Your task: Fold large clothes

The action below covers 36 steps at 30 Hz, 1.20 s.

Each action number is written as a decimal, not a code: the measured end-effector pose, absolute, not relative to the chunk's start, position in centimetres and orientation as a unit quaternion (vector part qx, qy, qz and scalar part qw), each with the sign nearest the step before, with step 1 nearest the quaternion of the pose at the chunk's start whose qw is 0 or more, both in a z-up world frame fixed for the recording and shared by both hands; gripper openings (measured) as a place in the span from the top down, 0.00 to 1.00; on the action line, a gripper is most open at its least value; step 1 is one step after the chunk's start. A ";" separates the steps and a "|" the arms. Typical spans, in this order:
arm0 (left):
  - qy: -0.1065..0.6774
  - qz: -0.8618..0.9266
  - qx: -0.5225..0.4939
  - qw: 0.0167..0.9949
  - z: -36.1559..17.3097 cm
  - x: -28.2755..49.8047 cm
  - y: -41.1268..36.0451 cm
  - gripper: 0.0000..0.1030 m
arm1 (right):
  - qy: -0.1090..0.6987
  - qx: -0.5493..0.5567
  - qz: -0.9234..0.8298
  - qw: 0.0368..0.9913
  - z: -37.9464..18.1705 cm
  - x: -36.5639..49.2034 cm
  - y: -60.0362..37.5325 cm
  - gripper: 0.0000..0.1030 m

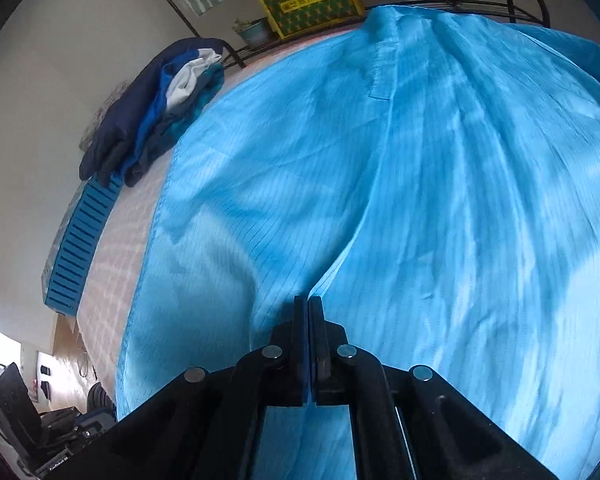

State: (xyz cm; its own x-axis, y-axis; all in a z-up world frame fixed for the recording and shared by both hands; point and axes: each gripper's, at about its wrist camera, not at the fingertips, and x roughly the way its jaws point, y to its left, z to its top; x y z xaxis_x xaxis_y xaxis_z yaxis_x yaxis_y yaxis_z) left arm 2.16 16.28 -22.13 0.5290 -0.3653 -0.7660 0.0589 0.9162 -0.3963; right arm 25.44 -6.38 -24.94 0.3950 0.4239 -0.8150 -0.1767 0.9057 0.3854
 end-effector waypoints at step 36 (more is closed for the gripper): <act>0.437 -0.155 -0.295 0.836 -23.9 11.1 16.7 0.99 | 0.554 0.078 0.240 0.794 -22.9 24.5 -0.9 0.61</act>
